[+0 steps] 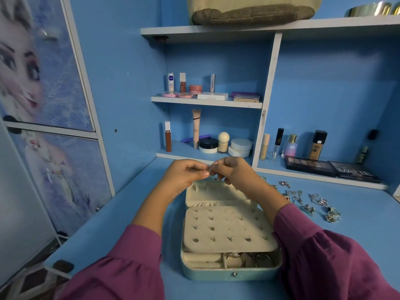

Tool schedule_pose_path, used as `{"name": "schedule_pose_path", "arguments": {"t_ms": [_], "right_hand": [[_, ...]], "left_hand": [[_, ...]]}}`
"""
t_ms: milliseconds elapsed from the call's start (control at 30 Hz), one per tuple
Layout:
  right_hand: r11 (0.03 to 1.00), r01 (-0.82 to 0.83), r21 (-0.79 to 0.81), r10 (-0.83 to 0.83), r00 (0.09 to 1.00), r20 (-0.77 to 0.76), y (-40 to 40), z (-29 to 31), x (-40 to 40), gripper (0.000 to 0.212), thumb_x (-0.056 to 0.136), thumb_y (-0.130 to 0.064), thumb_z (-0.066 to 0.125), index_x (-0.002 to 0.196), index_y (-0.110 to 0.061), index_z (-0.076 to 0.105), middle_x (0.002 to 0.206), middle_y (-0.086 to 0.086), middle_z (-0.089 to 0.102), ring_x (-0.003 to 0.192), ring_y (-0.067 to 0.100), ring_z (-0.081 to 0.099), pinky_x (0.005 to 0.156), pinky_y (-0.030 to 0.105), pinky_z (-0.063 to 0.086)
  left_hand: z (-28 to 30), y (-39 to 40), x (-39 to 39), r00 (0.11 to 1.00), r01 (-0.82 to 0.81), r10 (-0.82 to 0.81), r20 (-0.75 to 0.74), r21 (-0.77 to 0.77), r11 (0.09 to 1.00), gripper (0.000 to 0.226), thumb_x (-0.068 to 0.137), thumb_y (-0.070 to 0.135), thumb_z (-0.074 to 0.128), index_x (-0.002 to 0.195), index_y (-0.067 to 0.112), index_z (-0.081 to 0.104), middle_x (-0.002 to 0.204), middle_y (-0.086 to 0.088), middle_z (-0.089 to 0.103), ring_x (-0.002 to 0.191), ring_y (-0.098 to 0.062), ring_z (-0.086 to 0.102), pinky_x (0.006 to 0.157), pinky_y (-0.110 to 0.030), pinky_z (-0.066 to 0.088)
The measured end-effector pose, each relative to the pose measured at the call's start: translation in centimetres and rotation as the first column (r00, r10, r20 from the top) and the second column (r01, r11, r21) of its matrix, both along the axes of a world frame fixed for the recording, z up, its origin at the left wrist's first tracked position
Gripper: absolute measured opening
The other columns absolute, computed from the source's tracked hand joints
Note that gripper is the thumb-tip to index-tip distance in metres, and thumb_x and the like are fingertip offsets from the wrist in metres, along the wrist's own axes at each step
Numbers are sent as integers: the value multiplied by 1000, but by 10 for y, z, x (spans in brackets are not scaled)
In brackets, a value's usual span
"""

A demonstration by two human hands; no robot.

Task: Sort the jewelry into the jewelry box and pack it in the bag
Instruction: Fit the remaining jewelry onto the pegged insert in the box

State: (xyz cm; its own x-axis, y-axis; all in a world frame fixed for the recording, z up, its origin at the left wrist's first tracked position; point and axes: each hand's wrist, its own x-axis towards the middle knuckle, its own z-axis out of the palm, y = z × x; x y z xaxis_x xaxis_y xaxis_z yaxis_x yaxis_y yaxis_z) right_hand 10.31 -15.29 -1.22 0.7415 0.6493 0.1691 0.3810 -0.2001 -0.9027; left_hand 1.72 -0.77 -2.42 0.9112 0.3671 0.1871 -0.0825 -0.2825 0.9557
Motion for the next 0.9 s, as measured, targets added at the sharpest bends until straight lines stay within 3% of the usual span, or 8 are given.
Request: {"name": "schedule_pose_path", "arguments": {"t_ms": [67,167,267,400,533,633,767,900], "right_hand": [[1000,-5,15,5,999,-41,1,-2,1,17,93,-19,57,83,-10,66,60,-12,63,48,-2,49,45,9,37],[998,-53,-44,51,997,-62,-1,-4,4,16,91,-20,62,81,-10,68,63,-4,62,53,5,48,52,14,41],[968,-203,-147,191,977,-96,-2,-3,4,14,88,-16,64,85,-4,70,67,0,66,56,6,51,56,17,43],[945,-262,-197,243,963,-112,-1,0,6,10,84,-14,68,84,-5,72,71,1,70,57,5,53,56,17,43],[909,-283,-306,264,959,-103,0,-4,8,9,78,-5,72,86,-8,72,67,2,68,54,7,53,56,18,42],[882,-266,-390,253,964,-84,0,-4,8,10,77,-6,72,85,-11,74,63,-1,66,55,8,51,54,19,42],[871,-253,-420,253,966,-57,0,-4,8,8,78,-11,71,85,-12,76,72,5,67,58,11,51,55,20,42],[869,-233,-435,246,969,-29,1,-6,8,9,79,-12,71,87,-10,76,73,4,67,55,9,50,54,19,42]], "left_hand": [[-1,0,3,999,-30,31,-17,29,999,6,82,9,71,80,15,71,78,3,68,56,4,54,50,-12,38],[-2,8,0,998,-49,49,-30,7,999,5,83,11,71,79,14,71,76,3,69,62,-5,51,53,-18,38],[-3,13,-4,1000,-11,11,-30,-7,1000,4,83,9,69,80,10,70,73,0,69,61,-7,49,51,-18,37],[-2,15,-8,995,58,-54,-82,48,997,8,85,8,67,79,9,70,67,-2,68,56,-7,48,50,-20,35],[-4,18,-11,990,47,-28,-141,137,989,5,83,7,69,80,9,72,63,0,67,53,-5,47,49,-16,36],[-7,20,-9,995,-27,42,-92,155,988,6,84,2,66,83,4,71,68,-1,68,56,0,56,53,-10,42],[-17,24,2,985,-141,165,-45,333,932,7,84,9,67,81,12,72,83,2,70,74,-6,61,71,-19,49],[-27,18,13,964,-193,261,-46,552,811,11,85,14,64,78,17,72,84,7,54,75,-10,54,67,-22,42]]}}
